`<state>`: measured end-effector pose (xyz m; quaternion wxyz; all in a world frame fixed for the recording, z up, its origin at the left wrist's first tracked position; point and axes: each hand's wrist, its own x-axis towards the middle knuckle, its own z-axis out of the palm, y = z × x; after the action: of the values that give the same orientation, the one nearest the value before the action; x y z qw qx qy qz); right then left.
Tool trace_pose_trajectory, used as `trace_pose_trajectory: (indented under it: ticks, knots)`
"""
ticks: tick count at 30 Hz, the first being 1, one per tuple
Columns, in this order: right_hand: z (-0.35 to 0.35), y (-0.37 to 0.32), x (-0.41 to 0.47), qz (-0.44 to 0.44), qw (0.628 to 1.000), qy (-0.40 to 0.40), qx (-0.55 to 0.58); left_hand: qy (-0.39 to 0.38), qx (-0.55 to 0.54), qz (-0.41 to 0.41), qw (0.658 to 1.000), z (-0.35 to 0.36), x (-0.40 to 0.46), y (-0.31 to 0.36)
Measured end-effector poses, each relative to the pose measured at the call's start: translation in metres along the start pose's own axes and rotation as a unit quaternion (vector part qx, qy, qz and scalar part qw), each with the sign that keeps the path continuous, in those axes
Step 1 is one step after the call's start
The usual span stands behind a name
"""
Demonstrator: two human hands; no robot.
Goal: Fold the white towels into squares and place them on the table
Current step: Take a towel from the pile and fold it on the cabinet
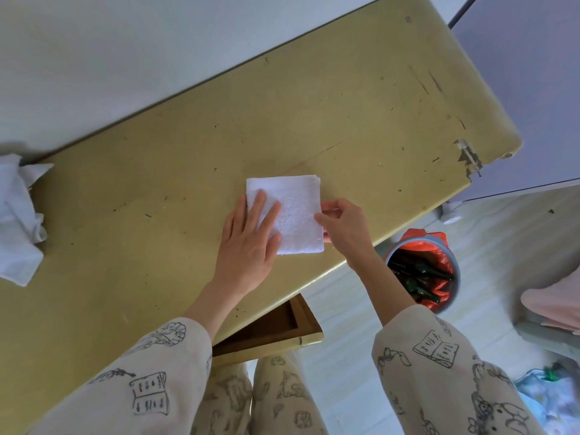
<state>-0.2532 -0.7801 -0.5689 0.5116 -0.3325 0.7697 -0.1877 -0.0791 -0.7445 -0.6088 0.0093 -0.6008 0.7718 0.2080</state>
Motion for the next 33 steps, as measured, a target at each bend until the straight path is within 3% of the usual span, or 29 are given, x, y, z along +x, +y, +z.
trace_pose_trajectory:
  ticks: [6, 17, 19, 21, 23, 25, 33]
  knots:
    - [0.004, 0.001, -0.001, -0.031, 0.999, 0.023, -0.021, -0.012, -0.062, 0.065, 0.996, -0.005, -0.010, -0.013]
    - [0.009, 0.008, -0.002, -0.092, 0.987, 0.070, -0.108, 0.006, -0.035, 0.109, 0.993, -0.003, -0.016, -0.020]
    - [0.014, 0.009, -0.005, -0.149, 0.965, 0.128, -0.173, 0.010, -0.028, 0.113, 0.993, -0.003, -0.015, -0.018]
    - [0.023, 0.012, -0.007, -0.260, 0.911, 0.190, -0.257, 0.013, -0.027, 0.110, 0.994, -0.002, -0.015, -0.017]
    - [0.036, 0.014, -0.005, -0.344, 0.858, 0.198, -0.326, 0.017, -0.028, 0.108, 0.994, -0.002, -0.014, -0.016]
    - [0.048, 0.021, 0.002, -0.365, 0.828, 0.170, -0.391, 0.021, -0.031, 0.105, 0.994, -0.003, -0.014, -0.014]
    - [0.057, 0.038, 0.020, -0.344, 0.814, 0.144, -0.445, 0.046, 0.006, 0.092, 0.995, -0.001, -0.008, -0.008]
